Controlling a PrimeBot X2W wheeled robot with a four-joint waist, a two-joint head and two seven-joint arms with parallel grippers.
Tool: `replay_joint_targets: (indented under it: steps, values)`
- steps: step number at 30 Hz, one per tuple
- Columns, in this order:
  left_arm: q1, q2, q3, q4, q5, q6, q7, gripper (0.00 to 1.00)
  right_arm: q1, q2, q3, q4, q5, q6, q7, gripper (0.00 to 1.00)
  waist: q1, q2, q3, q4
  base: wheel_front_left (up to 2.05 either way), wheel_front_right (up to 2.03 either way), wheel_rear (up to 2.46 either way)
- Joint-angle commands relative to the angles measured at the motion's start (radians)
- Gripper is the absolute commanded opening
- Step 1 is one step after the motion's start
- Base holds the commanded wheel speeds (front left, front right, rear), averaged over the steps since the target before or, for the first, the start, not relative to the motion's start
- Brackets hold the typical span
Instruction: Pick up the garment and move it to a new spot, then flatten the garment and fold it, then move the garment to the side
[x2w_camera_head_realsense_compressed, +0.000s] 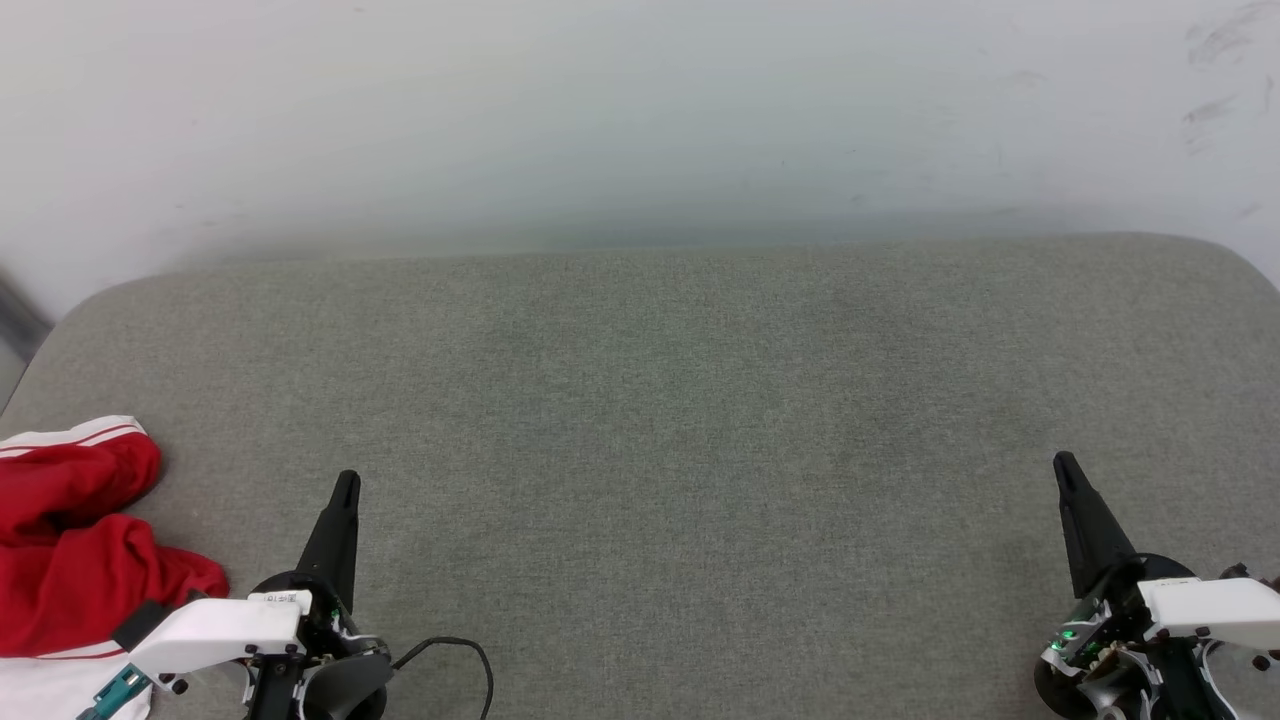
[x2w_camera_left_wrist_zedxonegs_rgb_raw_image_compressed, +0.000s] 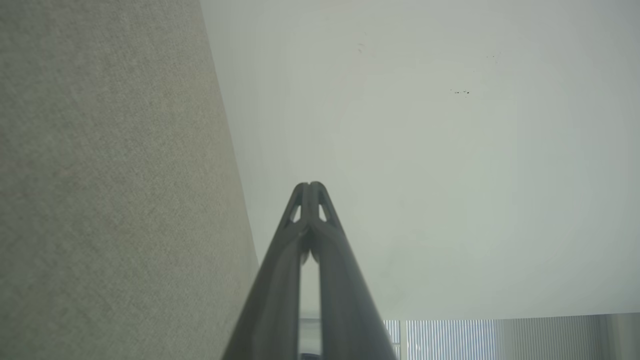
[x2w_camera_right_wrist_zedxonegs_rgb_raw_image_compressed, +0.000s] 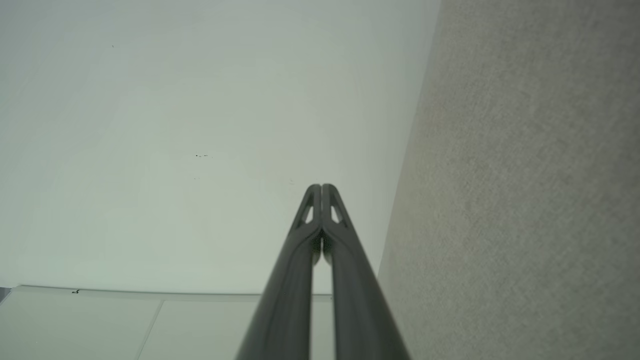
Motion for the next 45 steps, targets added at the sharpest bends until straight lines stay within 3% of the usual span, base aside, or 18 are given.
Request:
replay_joint_targets:
  steps: [1, 31, 32, 45]
  values:
    - [-0.005, -0.001, 0.002, 0.0, 0.0, -0.004, 0.002, 0.0, -0.011, 0.003, -0.001, 0.001, -0.006, 0.0, 0.001, 0.0, 0.0, 0.0, 0.0, 0.0, 0.0, 0.0, 0.0]
    - [-0.005, -0.001, 0.002, 0.0, 0.0, -0.004, 0.002, 0.0, -0.011, 0.003, -0.001, 0.001, -0.006, 0.0, 0.001, 0.0, 0.0, 0.0, 0.0, 0.0, 0.0, 0.0, 0.0]
    - [0.001, 0.0, -0.001, 0.003, 0.0, 0.0, 0.0, 1.0, 0.002, 0.0, 0.0, 0.002, 0.0, 0.0, 0.0, 1.0, 0.0, 0.0, 0.0, 0.0, 0.0, 0.0, 0.0]
    - [0.009, -0.001, -0.087, -0.035, 0.025, 0.0, -0.059, 1.0, 0.044, 0.0, 0.023, -0.053, -0.02, 0.0, -0.055, 1.0, 0.0, 0.0, -0.001, 0.0, 0.0, 0.0, 0.0]
